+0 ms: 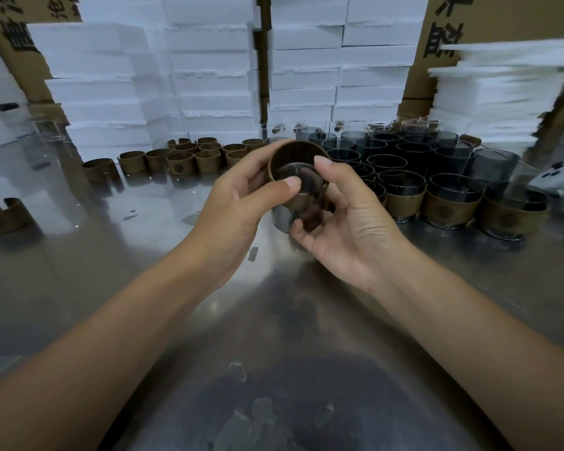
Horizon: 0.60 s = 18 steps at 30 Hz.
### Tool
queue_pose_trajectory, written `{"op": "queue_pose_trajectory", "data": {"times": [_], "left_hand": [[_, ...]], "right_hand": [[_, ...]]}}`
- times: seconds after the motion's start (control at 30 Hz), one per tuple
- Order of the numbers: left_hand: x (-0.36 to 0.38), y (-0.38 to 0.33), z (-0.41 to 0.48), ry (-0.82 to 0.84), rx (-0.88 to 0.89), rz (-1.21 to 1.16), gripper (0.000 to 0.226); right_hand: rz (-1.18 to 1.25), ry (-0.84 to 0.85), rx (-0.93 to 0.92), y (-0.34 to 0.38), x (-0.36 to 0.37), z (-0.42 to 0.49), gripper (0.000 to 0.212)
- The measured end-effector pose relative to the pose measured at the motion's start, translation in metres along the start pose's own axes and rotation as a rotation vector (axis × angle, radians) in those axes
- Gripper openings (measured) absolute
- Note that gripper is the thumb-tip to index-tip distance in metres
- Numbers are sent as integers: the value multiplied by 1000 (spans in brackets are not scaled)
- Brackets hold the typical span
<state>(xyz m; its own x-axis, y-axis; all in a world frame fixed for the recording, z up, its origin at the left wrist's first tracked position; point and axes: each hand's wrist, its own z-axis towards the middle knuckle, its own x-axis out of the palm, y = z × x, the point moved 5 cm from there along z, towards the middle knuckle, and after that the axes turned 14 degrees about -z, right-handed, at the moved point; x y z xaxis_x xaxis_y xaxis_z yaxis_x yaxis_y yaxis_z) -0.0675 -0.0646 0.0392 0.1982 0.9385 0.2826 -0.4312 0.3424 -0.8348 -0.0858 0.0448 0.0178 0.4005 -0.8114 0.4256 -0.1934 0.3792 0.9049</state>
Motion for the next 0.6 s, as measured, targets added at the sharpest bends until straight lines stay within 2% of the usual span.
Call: {"op": "queue_pose_trajectory", "data": {"times": [0.23, 0.37, 0.6], "left_hand": [[-2, 9, -1, -56, -97, 10, 44], [2, 22, -3, -2, -244, -18, 22], [-3, 17, -3, -41, -187, -33, 18]], "right_hand": [[9, -53, -28, 3, -2, 1, 43], [22, -75, -40, 5, -4, 2, 38], [-11, -55, -67, 5, -5, 3, 38]]}}
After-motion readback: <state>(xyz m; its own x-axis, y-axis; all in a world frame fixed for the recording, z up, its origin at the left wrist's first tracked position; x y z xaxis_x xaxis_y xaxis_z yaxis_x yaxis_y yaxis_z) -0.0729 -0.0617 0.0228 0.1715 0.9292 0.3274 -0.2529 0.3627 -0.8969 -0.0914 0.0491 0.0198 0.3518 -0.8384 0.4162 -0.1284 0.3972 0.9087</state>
